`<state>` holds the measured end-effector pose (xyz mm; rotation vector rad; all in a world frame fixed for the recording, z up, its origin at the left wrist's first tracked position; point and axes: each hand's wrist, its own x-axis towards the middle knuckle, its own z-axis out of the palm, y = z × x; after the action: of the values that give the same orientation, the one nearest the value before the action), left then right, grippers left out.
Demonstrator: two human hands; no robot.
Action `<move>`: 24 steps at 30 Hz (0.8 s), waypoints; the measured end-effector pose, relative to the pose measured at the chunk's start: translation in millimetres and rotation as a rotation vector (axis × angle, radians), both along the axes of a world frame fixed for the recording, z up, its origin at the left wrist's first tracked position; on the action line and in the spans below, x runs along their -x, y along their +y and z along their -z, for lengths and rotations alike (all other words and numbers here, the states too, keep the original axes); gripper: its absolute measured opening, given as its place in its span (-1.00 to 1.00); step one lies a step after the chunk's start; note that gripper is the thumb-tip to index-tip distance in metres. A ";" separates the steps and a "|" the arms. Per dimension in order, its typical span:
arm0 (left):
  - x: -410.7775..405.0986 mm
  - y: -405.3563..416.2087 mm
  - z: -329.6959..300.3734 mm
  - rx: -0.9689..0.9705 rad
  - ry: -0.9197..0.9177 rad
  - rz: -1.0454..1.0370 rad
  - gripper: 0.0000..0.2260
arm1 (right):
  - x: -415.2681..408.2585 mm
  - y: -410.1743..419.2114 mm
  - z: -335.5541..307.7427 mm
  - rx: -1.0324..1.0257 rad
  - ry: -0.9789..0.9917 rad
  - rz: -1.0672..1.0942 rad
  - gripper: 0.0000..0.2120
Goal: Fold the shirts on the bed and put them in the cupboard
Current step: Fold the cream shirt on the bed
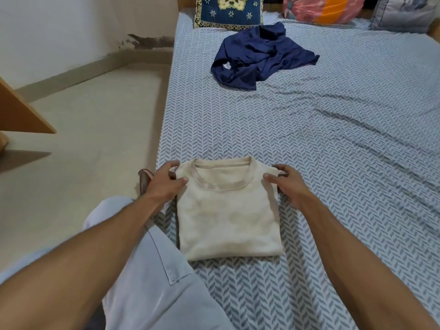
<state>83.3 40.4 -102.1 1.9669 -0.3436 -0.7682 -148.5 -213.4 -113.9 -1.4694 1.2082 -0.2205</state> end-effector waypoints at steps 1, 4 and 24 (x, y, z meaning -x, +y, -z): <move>-8.2 -7.7 0.5 -0.027 -0.003 0.045 -0.60 | -4.9 -6.4 -0.1 -0.006 0.013 -0.032 -0.61; -25.7 -30.2 0.5 -0.208 -0.119 0.152 -0.78 | -15.4 -18.5 -5.9 0.024 0.098 -0.138 -0.81; 4.2 -27.7 -4.1 -0.231 0.196 -0.102 -0.58 | -7.1 48.5 -2.4 0.090 0.281 0.089 -0.32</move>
<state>79.1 12.8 -98.0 2.0829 -0.0378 -0.9606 -141.4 -164.9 -111.6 -1.5630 1.5081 -0.1318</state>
